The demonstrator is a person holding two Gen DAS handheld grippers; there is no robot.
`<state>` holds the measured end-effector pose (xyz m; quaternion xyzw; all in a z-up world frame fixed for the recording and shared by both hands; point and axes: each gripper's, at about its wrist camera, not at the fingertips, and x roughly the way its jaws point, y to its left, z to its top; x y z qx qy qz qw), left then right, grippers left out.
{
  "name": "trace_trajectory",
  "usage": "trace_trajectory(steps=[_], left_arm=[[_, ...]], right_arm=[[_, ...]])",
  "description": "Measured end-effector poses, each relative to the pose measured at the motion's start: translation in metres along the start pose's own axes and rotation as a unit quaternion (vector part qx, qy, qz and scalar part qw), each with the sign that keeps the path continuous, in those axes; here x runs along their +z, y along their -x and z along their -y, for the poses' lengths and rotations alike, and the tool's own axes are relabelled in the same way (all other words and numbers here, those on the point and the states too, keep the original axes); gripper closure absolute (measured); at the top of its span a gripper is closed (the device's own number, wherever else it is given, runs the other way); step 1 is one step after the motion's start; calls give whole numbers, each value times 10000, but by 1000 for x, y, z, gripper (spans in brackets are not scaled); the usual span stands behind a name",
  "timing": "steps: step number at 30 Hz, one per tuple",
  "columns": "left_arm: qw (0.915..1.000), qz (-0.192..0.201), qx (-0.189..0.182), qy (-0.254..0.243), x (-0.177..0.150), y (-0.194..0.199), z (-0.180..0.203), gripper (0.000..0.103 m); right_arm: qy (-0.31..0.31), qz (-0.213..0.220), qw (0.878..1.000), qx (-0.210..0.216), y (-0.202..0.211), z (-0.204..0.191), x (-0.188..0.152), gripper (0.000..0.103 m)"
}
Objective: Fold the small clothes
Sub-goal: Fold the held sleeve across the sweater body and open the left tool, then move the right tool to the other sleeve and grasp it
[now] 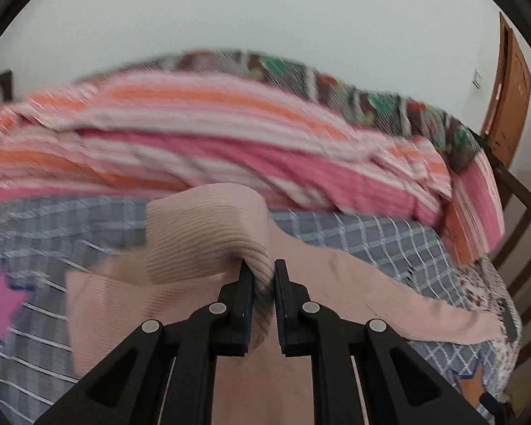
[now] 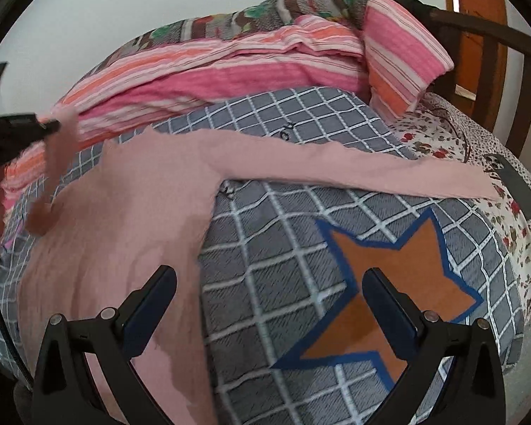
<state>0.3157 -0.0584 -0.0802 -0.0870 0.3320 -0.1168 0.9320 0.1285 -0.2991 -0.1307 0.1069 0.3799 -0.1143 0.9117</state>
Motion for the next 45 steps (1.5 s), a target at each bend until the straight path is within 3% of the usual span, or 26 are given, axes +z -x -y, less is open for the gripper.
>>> trace_trajectory(steps=[5, 7, 9, 10, 11, 12, 14, 16, 19, 25, 30, 32, 37, 41, 45], left_arm=[[9972, -605, -440, 72, -25, -40, 14, 90], [9957, -783, -487, 108, -32, -45, 12, 83], [9947, -871, -503, 199, -34, -44, 4, 65], [9944, -849, -573, 275, -35, -36, -5, 62], [9943, -808, -621, 312, -33, -33, -11, 53], [9949, -693, -635, 361, -34, -23, -22, 33], [9972, -394, -437, 462, -33, -8, -42, 20], [9987, -130, 65, 498, -34, 4, -67, 20], [9943, -192, 845, 617, -37, 3, -103, 20], [9883, -537, 1076, 937, -47, -7, -157, 20], [9851, -848, 1123, 991, -59, -16, -176, 20], [9850, -942, 1148, 881, -66, -20, -177, 20], [9868, -864, 1203, 647, -69, -18, -171, 20], [9868, -866, 1215, 622, -69, -21, -171, 17], [9866, -878, 1260, 551, -70, -22, -170, 17]], right_arm=[[-107, 110, 9998, 97, -16, 0, 25, 7], [-172, 164, 9996, 142, -24, -6, 39, 11], [-189, 196, 9991, 311, -33, -17, 53, 12], [-172, 205, 9987, 423, -36, -23, 59, 12], [-132, 196, 9983, 525, -40, -30, 64, 12], [-66, 203, 9977, 639, -44, -41, 71, 12], [-3, 244, 9969, 744, -50, -57, 81, 12], [17, 212, 9964, 818, -58, -75, 90, 12], [270, 126, 9940, 1048, -70, -109, 97, 21], [1039, -300, 9866, 1218, -106, -160, 73, 22], [1323, -829, 9837, 890, -139, -178, 61, 24], [1254, -855, 9853, 788, -145, -171, 60, 27], [639, -608, 9904, 1061, -134, -132, 73, 27], [512, -721, 9914, 969, -139, -112, 73, 27], [211, -871, 9885, 1216, -143, -99, 75, 31]])
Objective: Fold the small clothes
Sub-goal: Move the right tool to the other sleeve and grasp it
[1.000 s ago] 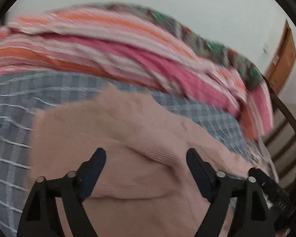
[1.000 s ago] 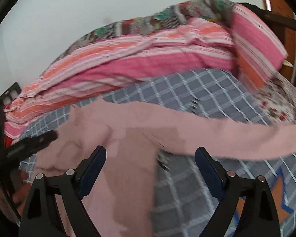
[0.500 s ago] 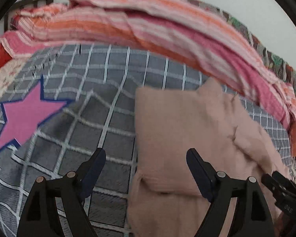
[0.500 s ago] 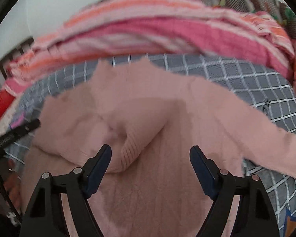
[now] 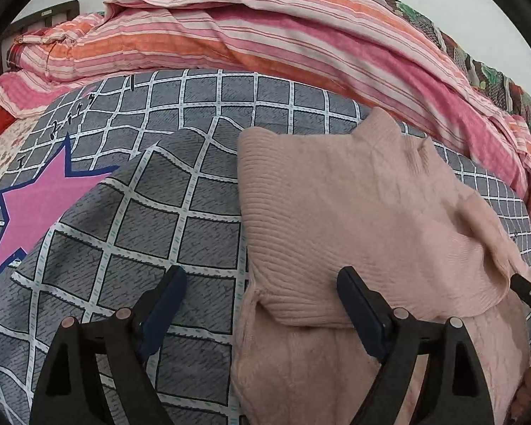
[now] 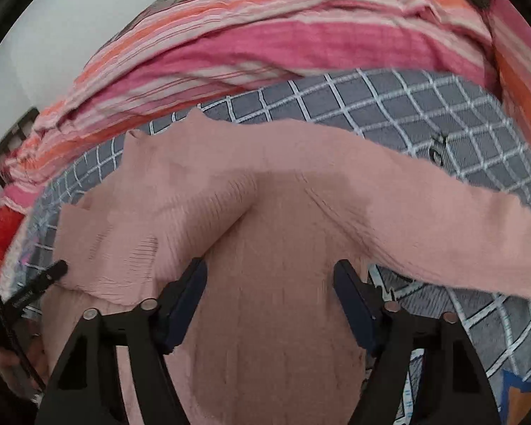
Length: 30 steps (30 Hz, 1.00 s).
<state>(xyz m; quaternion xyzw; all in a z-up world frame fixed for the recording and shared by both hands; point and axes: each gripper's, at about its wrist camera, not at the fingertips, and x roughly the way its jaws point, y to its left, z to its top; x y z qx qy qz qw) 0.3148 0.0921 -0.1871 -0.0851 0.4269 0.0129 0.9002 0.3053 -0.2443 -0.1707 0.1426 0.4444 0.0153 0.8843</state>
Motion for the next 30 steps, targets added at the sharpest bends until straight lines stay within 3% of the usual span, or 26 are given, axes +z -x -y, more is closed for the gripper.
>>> trace_trajectory(steps=[8, 14, 20, 25, 30], left_arm=[[10000, -5, 65, -5, 1, -3, 4, 15], [10000, 11, -13, 29, 1, -3, 1, 15], [10000, 23, -44, 52, 1, -2, 0, 14], [10000, 20, -27, 49, 0, -2, 1, 14], [10000, 17, -43, 58, 0, -3, 2, 14]], right_arm=[[374, 154, 9987, 307, 7, -32, 0, 31], [704, -86, 9972, -232, -16, -56, -9, 32], [525, 256, 9967, -568, 0, -40, -5, 33], [182, 233, 9969, -728, 4, -14, 0, 36], [-257, 70, 9995, -145, 6, 13, 4, 48]])
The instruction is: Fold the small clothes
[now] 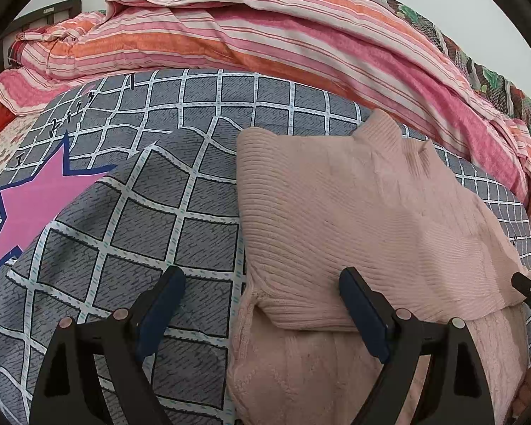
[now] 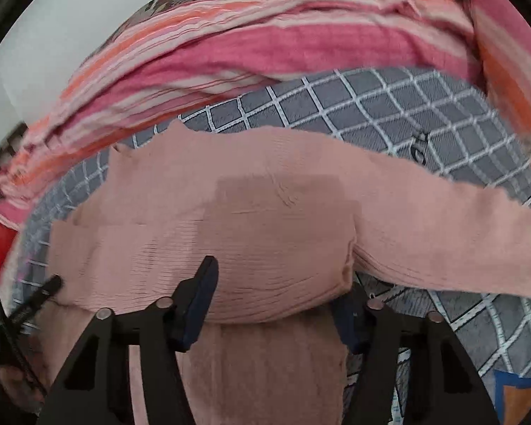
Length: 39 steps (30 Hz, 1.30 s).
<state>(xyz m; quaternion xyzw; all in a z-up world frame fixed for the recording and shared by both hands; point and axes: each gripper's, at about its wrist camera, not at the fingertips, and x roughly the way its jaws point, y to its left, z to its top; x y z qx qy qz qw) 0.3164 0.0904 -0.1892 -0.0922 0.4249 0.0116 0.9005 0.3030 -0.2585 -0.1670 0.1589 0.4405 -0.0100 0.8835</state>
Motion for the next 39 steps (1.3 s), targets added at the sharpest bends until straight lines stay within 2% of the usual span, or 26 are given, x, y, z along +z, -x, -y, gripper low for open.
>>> trace_trajectory(steps=[4, 6, 7, 9, 14, 16, 18, 22, 24, 27, 29, 31, 35, 39], left_arm=[[9998, 32, -151, 94, 2, 1, -4, 15], [9994, 91, -272, 194, 6, 1, -7, 17], [9992, 96, -298, 237, 8, 0, -9, 19], [9992, 84, -278, 281, 13, -3, -11, 36], [9985, 46, -436, 329, 26, -14, -11, 57], [9981, 27, -555, 281, 29, -18, -6, 70], [9982, 125, -521, 261, 30, -18, -4, 89], [9949, 503, -343, 809, 29, -6, -25, 92], [9944, 382, -335, 927, 28, -10, -33, 93], [9947, 368, -378, 879, 27, -11, -32, 93], [9964, 422, -309, 667, 27, -8, -25, 92], [9979, 433, -103, 465, 25, -6, -18, 88], [9979, 579, -28, 305, 24, 6, -16, 85], [9982, 567, -131, 154, 21, 12, -13, 76]], right_arm=[[-134, 10, 9998, 165, 4, 14, 2, 59], [-165, 43, 9996, 220, 3, 18, 4, 75], [-104, 43, 9996, 253, 1, 16, 5, 91], [-8, 29, 9994, 359, -2, 13, 8, 93], [188, 246, 9981, 529, 3, 2, 14, 94], [249, 302, 9976, 568, 5, -1, 14, 94], [263, 290, 9977, 553, 4, -2, 13, 94], [211, 266, 9975, 627, 4, 0, 11, 94], [218, 255, 9978, 573, 3, 0, 11, 93], [282, 128, 9992, 271, -5, 0, 9, 93], [247, -33, 9997, -41, -13, 3, 8, 93], [195, -65, 9998, -27, -14, 7, 8, 93], [274, 39, 9993, -243, -1, 14, 7, 89], [166, 314, 9978, -559, 23, 38, 7, 88]])
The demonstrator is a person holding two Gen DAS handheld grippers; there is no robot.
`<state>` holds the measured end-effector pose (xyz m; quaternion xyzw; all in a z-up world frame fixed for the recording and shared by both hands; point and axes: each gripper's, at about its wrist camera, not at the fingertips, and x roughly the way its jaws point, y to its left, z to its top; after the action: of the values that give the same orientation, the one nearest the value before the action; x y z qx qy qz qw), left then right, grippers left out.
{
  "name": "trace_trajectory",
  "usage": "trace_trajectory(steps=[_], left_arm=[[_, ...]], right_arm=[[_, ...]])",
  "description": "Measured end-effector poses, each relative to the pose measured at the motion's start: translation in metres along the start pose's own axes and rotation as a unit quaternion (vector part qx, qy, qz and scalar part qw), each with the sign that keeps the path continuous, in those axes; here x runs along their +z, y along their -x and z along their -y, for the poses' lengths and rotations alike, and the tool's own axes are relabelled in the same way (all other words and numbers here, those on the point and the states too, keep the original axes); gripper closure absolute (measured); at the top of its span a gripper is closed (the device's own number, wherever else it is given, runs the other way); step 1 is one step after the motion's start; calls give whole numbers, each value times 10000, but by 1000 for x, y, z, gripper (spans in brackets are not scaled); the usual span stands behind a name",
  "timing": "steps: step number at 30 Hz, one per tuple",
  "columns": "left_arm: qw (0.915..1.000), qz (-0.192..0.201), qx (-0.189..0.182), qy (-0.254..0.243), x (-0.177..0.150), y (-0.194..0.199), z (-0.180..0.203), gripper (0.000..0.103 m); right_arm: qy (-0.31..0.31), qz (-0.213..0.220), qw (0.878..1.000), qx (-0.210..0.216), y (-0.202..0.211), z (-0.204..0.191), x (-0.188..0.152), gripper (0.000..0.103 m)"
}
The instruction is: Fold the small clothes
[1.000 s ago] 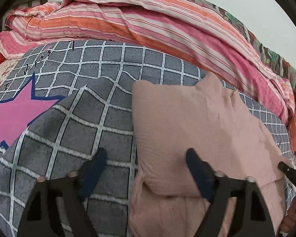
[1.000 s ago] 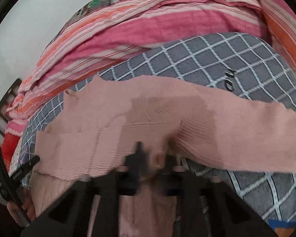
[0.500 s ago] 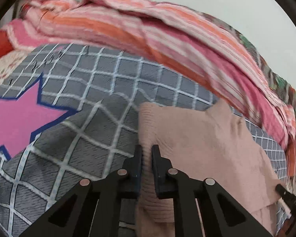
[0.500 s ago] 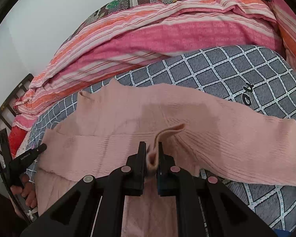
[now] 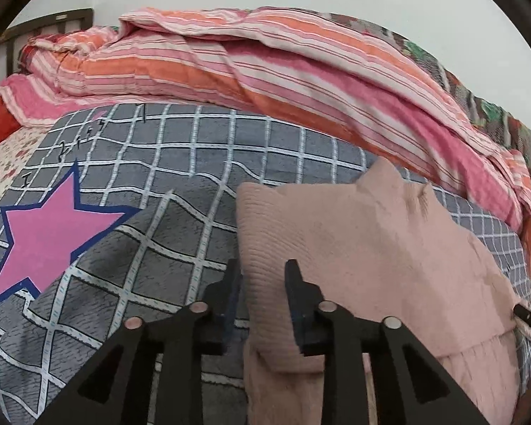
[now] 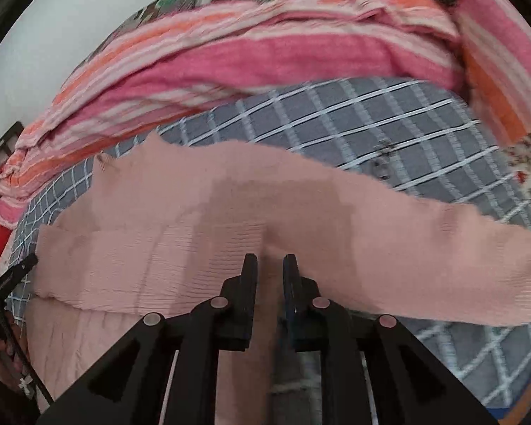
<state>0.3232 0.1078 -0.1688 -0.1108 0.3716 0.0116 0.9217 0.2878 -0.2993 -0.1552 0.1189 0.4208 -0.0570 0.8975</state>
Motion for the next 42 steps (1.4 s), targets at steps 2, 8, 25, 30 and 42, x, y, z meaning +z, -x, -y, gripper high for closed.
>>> trace_trajectory(steps=[2, 8, 25, 30, 42], left_arm=[[9999, -13, 44, -105, -2, 1, 4, 74], [9983, -466, 210, -298, -5, -18, 13, 50], [9991, -325, 210, -189, -3, -7, 28, 31], [9991, -309, 197, -202, -1, -9, 31, 31], [9998, -103, 60, -136, 1, 9, 24, 31]], right_arm=[[-96, 110, 9998, -150, 9, 14, 1, 77], [-709, 392, 9959, -406, 40, 76, 2, 62], [-1638, 636, 9825, -620, 63, 228, -64, 46], [-1887, 693, 9787, -425, 58, 246, -53, 46], [-1349, 968, 9822, -877, 79, 215, -15, 95]])
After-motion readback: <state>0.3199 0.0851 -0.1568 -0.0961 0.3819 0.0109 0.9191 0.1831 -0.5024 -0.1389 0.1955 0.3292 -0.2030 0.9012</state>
